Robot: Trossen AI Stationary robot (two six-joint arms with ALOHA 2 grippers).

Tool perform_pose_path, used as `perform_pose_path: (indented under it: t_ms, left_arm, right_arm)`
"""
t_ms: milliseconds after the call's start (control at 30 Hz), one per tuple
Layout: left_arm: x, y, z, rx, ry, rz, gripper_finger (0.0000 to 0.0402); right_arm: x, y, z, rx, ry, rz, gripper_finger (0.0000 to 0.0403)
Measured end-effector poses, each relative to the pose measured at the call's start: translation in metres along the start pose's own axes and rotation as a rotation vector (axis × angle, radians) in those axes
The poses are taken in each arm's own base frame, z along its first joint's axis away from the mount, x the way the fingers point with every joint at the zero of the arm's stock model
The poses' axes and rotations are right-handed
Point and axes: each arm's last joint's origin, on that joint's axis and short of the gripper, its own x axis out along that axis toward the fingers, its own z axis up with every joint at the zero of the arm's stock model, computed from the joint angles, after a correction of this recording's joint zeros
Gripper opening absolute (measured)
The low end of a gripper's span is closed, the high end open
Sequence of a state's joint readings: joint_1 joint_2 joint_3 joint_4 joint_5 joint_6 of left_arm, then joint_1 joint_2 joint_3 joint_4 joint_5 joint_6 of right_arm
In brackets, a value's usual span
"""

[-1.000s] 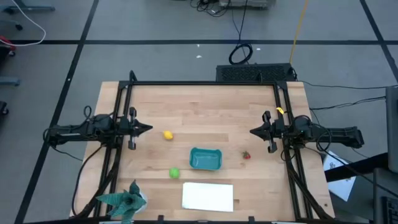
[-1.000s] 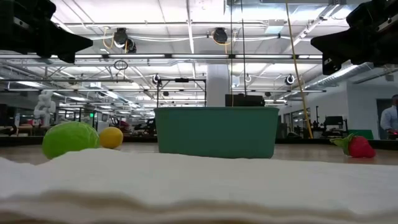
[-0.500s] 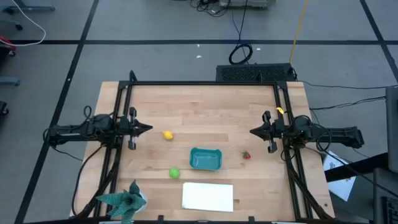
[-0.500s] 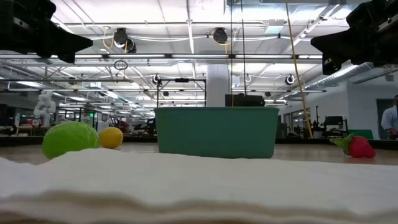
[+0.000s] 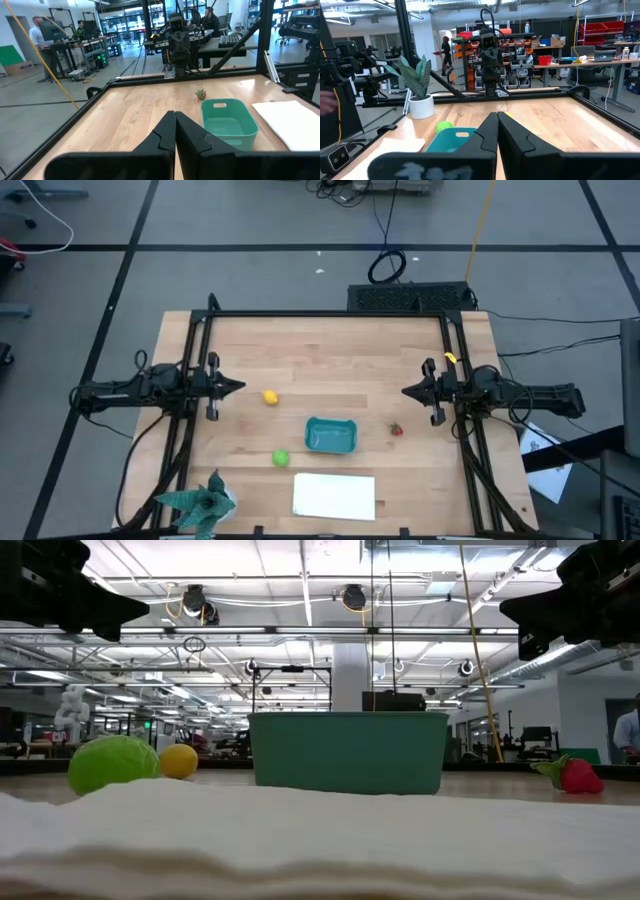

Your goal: Pick and placing Produce into tupperware

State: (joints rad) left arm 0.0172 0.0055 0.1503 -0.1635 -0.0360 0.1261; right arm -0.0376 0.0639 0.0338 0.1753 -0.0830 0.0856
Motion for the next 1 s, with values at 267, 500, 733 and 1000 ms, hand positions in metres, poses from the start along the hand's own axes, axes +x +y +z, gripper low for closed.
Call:
perform_pose_path:
  t_ms: [267, 500, 733, 1000]
  left_arm:
    - [0.0000, 0.0000, 0.0000, 0.002, 0.000, 0.000, 0.0005]
    - [0.0000, 0.0000, 0.0002, -0.002, -0.002, 0.000, 0.0005]
    - [0.0000, 0.0000, 0.0003, -0.004, -0.004, 0.000, 0.0005]
    - [-0.0002, 0.0008, 0.0065, -0.002, -0.067, 0.006, 0.0005]
  right_arm:
    - [0.0000, 0.0000, 0.0000, 0.000, 0.000, 0.000, 0.0000]
    - [0.0000, 0.0000, 0.0000, 0.000, 0.000, 0.000, 0.0000]
    - [0.0000, 0.0000, 0.0000, 0.000, 0.000, 0.000, 0.0000]
    - [0.0000, 0.0001, 0.0005, -0.042, -0.006, 0.001, 0.0000]
